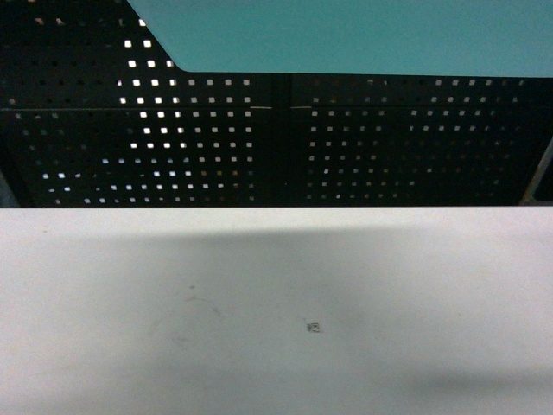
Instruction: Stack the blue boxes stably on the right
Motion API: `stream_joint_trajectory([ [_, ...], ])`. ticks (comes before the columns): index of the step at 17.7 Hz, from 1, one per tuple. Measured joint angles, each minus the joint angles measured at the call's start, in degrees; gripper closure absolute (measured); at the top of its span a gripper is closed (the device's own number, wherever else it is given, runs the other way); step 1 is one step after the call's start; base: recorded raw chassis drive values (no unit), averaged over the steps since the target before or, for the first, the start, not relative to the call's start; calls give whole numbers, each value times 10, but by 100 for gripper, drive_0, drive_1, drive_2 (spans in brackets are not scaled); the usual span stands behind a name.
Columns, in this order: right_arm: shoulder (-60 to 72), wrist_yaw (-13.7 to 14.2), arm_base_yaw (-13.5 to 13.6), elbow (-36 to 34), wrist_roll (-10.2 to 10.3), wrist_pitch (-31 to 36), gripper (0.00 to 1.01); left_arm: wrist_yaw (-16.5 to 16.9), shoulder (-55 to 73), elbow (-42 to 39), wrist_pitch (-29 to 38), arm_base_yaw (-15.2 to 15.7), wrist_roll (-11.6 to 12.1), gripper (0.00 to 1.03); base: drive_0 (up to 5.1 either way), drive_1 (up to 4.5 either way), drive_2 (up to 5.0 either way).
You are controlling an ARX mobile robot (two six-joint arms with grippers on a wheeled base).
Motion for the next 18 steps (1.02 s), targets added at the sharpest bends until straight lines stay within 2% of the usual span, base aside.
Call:
stream_joint_trajectory([
  [18, 0, 0, 0, 0, 0, 0, 94, 0, 0, 0, 0, 0, 4, 101, -162, -162, -162],
])
